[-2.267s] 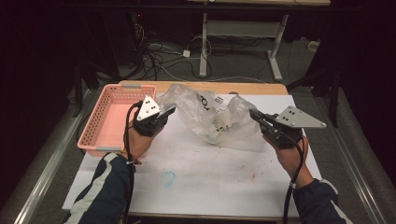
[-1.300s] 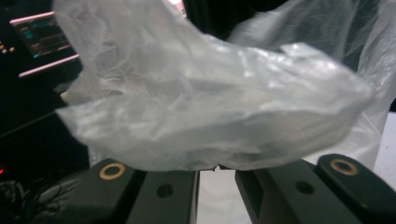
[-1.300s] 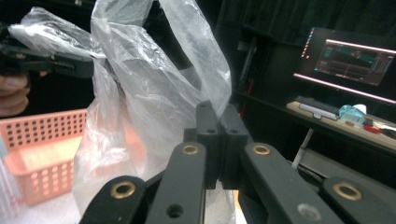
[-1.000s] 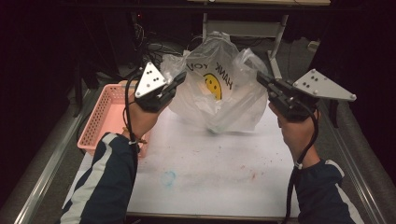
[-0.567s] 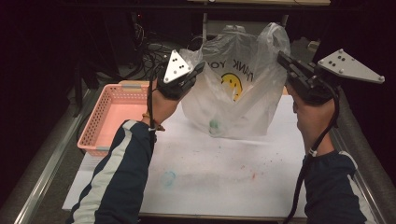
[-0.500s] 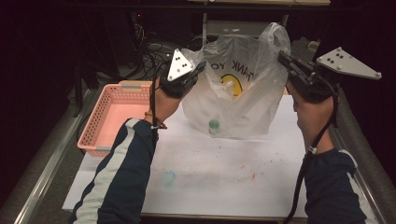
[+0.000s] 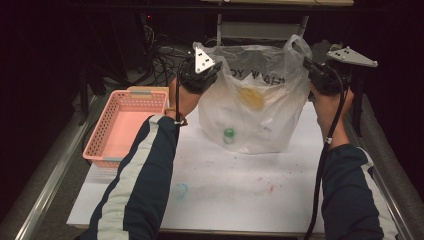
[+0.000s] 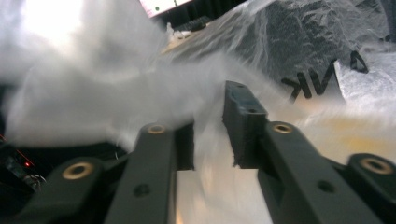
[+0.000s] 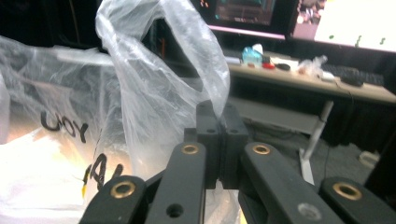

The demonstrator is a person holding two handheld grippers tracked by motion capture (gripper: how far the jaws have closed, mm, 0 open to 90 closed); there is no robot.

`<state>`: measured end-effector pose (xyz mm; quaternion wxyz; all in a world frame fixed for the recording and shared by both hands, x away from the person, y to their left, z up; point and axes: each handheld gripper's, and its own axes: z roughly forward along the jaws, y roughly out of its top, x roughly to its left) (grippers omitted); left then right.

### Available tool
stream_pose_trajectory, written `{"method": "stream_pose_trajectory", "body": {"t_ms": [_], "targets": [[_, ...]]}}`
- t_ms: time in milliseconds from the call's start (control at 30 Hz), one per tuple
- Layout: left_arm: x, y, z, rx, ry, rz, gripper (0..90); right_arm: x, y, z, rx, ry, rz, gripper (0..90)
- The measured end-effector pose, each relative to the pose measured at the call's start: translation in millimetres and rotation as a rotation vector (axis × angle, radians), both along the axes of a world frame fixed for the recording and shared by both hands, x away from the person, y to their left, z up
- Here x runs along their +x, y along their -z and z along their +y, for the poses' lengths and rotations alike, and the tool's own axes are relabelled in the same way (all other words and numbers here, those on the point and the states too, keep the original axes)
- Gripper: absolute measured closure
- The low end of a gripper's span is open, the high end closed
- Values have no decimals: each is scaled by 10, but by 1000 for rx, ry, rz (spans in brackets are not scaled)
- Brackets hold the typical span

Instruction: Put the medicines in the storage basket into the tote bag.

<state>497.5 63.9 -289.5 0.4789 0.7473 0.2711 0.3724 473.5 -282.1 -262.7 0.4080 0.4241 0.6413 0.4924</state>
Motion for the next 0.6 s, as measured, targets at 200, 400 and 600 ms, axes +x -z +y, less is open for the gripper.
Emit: {"method": "stream_pose_trajectory", "body": {"t_ms": [200, 400, 600], "targets": [[40, 107, 6, -26, -4, 57, 544, 121, 195, -84, 23, 20, 56, 900], [64, 260, 34, -23, 9, 87, 519, 198, 389, -82, 11, 20, 91, 876], [76, 367, 29, -3, -6, 101, 530, 190, 402, -69, 5, 42, 85, 717]]}}
